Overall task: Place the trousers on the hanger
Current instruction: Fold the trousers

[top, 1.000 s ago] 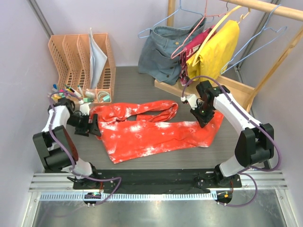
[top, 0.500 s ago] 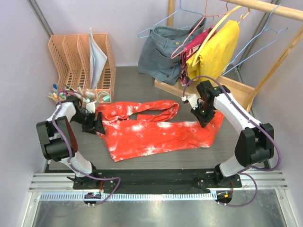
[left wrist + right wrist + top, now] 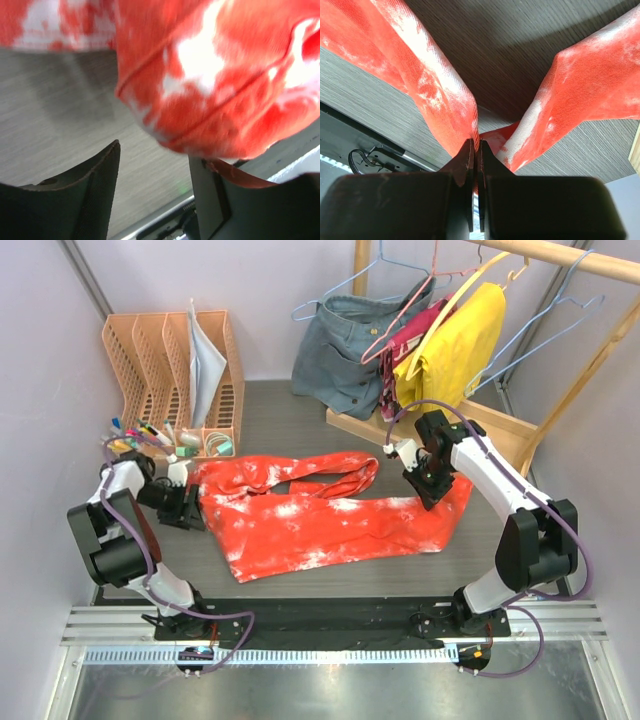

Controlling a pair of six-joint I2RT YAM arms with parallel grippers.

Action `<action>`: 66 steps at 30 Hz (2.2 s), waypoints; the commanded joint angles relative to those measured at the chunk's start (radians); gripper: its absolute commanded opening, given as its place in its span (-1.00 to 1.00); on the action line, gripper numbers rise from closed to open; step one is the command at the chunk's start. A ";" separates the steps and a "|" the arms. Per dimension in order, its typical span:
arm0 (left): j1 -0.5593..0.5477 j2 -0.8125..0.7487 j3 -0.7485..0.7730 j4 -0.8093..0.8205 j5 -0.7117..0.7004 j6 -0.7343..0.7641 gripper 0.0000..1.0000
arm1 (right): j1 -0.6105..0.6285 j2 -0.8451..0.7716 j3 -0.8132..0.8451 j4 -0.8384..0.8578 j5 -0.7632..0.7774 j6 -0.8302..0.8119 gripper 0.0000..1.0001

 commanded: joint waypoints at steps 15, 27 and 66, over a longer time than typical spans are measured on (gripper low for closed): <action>-0.228 0.056 0.041 0.238 -0.061 -0.226 -0.72 | -0.005 -0.005 0.029 -0.014 0.015 0.006 -0.98; -0.062 -0.250 0.454 -0.405 -0.459 0.142 -1.00 | 0.024 -0.208 -0.023 -0.115 0.047 -0.043 -0.98; -0.031 -0.099 0.058 0.021 0.119 -0.129 0.58 | 0.061 0.027 -0.091 0.094 0.073 0.032 -0.98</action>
